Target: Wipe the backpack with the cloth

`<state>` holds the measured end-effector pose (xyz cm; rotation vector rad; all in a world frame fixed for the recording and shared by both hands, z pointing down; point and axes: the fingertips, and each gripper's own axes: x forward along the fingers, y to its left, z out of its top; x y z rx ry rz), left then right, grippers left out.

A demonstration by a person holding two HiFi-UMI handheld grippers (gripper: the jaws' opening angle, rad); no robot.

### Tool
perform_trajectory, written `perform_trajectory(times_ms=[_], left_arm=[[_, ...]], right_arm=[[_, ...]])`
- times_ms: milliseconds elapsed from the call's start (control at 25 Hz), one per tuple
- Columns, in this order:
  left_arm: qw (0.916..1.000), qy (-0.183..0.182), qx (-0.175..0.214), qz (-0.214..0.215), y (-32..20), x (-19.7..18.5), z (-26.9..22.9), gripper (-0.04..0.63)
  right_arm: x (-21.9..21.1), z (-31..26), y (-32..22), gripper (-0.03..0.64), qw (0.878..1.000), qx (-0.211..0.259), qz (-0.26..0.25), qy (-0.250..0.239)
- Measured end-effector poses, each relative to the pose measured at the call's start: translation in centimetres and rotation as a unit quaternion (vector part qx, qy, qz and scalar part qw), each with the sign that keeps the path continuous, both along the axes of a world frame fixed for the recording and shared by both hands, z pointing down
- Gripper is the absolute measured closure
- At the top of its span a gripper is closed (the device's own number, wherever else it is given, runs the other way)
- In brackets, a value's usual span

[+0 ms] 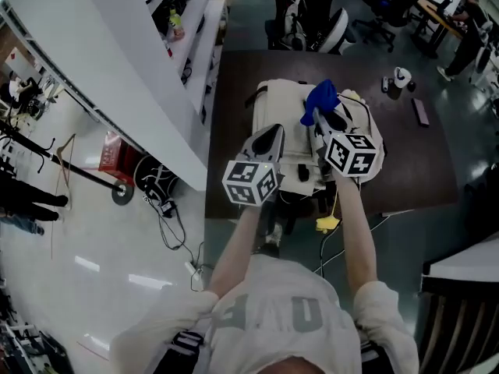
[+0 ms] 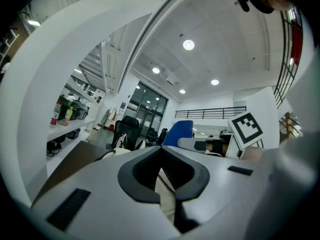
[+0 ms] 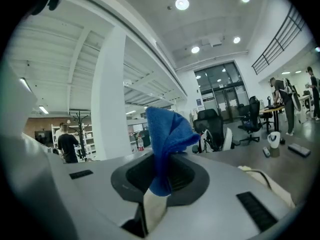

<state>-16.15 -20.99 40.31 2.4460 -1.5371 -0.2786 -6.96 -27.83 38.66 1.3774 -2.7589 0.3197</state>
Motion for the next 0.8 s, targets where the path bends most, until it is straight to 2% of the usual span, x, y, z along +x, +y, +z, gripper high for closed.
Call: perform_trajectory(times_ms=[200,440,560,800], left_arm=[[0.9997,0.007,0.012,0.018,-7.2,1.5,-1.5,0.592],[0.9998,0.002,-0.011,0.015,-13.5,1.4,-0.2,0.592],[0.9997,-0.004,-0.025,-0.001,-15.0,1.2,0.8,0.592],[0.9989,-0.024,-0.026,-0.03,-17.1,1.3,1.2,0.592]], right_arm=[[1.3,-0.5,-8.6,0.574,1.0,-0.004,0.014,0.011],[1.2,1.8,-17.9,0.574,0.999,-0.033,0.02,0.022],[0.0,3.7,-20.1,0.574,0.998,-0.055,0.0,0.012],[-1.4,7.9,-21.6,0.574,0.994,-0.1,-0.032,0.011]])
